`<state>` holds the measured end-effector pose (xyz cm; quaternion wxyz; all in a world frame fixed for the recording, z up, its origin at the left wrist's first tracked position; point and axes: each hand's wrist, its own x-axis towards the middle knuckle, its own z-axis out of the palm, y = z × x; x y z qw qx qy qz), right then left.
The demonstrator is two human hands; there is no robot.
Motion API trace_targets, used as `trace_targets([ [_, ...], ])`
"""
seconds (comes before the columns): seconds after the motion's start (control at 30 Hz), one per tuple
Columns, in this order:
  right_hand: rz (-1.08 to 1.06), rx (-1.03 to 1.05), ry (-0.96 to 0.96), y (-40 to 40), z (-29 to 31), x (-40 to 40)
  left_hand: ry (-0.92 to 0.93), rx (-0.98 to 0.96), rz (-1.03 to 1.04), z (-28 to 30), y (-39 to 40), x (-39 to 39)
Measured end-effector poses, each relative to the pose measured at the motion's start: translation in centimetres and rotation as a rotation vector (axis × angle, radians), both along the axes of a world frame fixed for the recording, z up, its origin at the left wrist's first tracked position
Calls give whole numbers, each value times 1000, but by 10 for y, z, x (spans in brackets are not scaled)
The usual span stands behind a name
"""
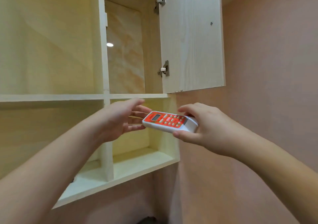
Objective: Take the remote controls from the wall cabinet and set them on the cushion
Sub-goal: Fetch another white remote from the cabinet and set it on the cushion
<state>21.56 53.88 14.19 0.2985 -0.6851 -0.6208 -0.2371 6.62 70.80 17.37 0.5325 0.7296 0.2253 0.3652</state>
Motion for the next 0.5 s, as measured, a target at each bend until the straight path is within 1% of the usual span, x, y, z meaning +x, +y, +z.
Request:
trace_targets([
  [0.13,-97,-84,21,-35,-27,-7,65,-105,-101,-38,-21,15],
  [0.3,-239,-202,16,-88,-58,-7,46,-232,-244,-92,-54,42],
  [0.5,-349,-282,116,-167,-96,6,39,-332,-410,-149,-117,81],
])
